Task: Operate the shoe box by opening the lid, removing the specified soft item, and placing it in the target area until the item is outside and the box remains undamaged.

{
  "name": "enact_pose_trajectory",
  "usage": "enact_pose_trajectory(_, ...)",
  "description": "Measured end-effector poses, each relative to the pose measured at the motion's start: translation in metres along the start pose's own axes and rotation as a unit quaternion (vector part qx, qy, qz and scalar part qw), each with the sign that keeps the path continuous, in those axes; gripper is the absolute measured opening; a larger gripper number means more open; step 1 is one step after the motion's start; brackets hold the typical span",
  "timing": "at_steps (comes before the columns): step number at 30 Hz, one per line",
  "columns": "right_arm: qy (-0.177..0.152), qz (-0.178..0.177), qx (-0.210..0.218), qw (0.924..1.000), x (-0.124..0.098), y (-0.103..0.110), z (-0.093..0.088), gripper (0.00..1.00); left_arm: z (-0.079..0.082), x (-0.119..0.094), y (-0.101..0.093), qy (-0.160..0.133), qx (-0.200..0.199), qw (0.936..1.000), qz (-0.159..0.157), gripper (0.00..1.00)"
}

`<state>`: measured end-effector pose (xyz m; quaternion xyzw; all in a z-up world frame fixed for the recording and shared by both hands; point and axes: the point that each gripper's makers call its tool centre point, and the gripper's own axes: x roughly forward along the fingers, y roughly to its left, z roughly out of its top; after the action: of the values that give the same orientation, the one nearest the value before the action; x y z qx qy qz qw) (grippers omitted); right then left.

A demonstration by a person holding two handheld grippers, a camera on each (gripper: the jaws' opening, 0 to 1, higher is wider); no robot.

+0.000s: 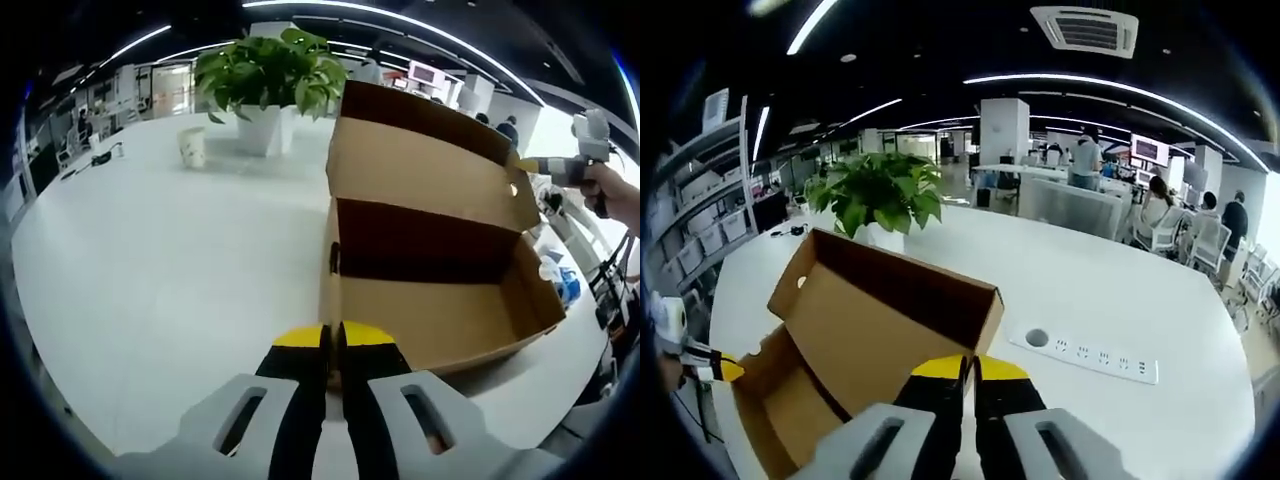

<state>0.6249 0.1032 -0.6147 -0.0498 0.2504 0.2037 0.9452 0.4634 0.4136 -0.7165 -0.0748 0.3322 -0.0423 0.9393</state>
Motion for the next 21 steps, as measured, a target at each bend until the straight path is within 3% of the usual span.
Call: enact_pose_trajectory(21, -0.057, 0.000, -0.019, 0.9982, -0.031, 0.013, 0.001, 0.00, -0.001, -0.003, -0.003, -0.006, -0.005, 1.0000, -0.001, 0.02)
